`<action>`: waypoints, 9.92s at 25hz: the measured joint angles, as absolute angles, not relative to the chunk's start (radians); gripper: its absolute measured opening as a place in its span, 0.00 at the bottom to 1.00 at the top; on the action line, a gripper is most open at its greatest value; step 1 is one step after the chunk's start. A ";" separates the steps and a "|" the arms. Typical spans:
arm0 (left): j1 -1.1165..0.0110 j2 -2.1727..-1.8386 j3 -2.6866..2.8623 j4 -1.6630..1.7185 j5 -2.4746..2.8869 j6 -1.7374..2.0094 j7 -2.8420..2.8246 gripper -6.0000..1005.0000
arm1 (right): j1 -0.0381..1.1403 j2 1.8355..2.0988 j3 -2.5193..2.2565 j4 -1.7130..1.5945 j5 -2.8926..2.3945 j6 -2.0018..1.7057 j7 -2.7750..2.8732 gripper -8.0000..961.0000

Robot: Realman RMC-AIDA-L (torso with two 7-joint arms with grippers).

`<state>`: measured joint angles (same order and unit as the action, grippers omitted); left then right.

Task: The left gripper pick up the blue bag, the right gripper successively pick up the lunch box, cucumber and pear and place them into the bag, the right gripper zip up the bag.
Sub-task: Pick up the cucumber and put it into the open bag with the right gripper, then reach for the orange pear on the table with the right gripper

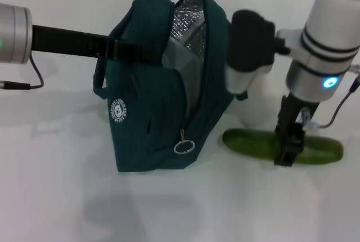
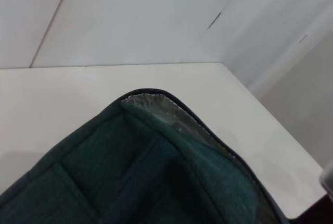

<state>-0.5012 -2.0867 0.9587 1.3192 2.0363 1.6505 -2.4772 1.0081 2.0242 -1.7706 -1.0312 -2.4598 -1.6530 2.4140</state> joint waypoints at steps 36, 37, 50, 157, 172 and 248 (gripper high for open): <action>-0.460 -2.087 0.966 1.303 1.966 1.649 -2.424 0.04 | 0.932 1.988 -1.011 -1.215 -2.727 -1.671 2.405 0.67; -0.459 -2.087 0.966 1.303 1.966 1.650 -2.424 0.04 | 0.931 1.989 -1.003 -1.231 -2.717 -1.670 2.405 0.67; -0.459 -2.086 0.962 1.304 1.966 1.648 -2.425 0.05 | 0.893 2.007 -1.004 -1.429 -2.342 -1.582 2.334 0.67; -0.437 -2.080 0.904 1.175 1.940 1.603 -2.377 0.04 | 0.478 1.943 -1.066 -0.709 -1.259 -1.341 1.384 0.82; -0.408 -2.080 0.879 1.144 1.932 1.609 -2.341 0.04 | 0.488 2.005 -1.051 -0.599 -1.325 -1.212 1.247 0.82; -0.461 -2.083 0.841 1.029 1.896 1.586 -2.290 0.05 | 0.779 2.028 -1.128 -0.261 -1.330 -0.976 1.043 0.60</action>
<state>-0.4611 -2.0832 0.8406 1.0292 1.8960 1.5860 -2.2902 0.7787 2.0279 -1.1282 -0.2608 -1.3299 -0.9759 1.0430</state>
